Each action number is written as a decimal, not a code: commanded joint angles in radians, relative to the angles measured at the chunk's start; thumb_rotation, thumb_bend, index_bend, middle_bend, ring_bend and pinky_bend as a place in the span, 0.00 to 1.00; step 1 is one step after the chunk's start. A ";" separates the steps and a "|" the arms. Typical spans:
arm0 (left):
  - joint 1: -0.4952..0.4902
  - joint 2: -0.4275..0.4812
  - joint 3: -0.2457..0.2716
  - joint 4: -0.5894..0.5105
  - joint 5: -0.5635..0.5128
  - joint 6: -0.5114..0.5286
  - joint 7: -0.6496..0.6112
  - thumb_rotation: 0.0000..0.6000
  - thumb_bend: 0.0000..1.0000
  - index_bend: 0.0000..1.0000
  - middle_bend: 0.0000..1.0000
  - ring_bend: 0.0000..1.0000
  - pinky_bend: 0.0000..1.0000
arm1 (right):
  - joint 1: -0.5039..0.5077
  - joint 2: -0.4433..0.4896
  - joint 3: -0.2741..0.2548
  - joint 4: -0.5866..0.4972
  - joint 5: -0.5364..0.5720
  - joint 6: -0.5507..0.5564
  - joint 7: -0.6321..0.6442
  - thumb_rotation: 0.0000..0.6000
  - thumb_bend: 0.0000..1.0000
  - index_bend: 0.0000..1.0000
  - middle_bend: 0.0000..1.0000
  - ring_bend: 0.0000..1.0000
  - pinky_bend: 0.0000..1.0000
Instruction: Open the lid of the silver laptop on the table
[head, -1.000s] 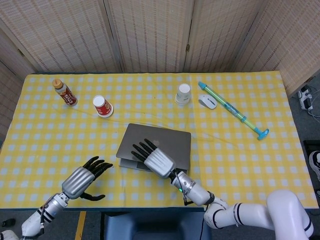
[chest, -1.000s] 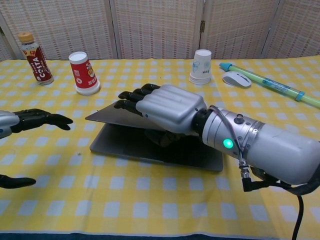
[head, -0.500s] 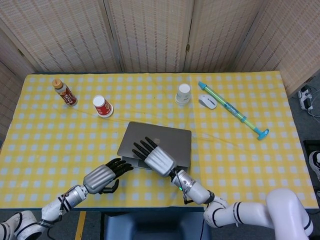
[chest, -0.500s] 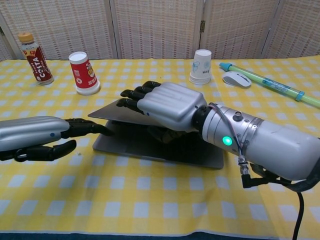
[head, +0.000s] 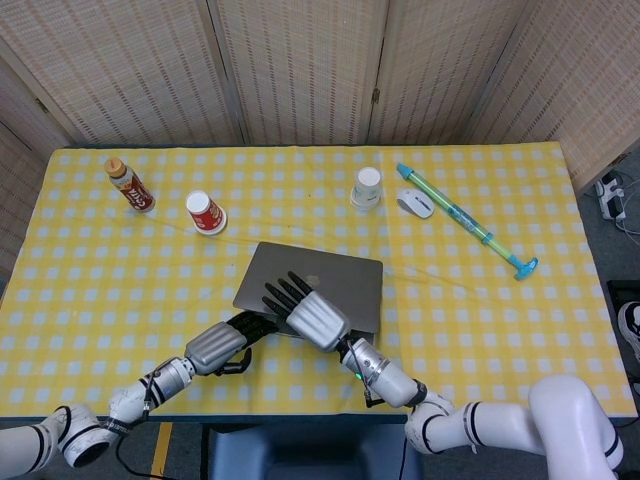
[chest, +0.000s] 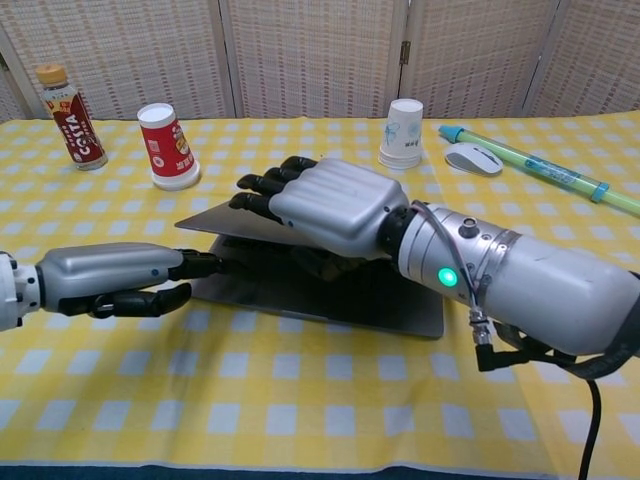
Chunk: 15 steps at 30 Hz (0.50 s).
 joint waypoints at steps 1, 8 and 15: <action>-0.008 -0.013 0.001 0.016 -0.014 -0.010 -0.001 0.00 0.83 0.04 0.09 0.00 0.00 | 0.003 0.000 0.000 -0.001 0.003 0.000 -0.004 1.00 0.65 0.00 0.00 0.00 0.00; -0.023 -0.040 0.002 0.053 -0.052 -0.041 0.001 0.00 0.83 0.04 0.09 0.00 0.00 | 0.008 0.000 -0.001 -0.004 0.011 0.003 -0.012 1.00 0.65 0.00 0.00 0.00 0.00; -0.031 -0.042 0.008 0.059 -0.076 -0.058 -0.001 0.00 0.83 0.04 0.09 0.00 0.00 | 0.010 0.007 0.003 -0.014 0.010 0.018 -0.013 1.00 0.65 0.00 0.00 0.00 0.00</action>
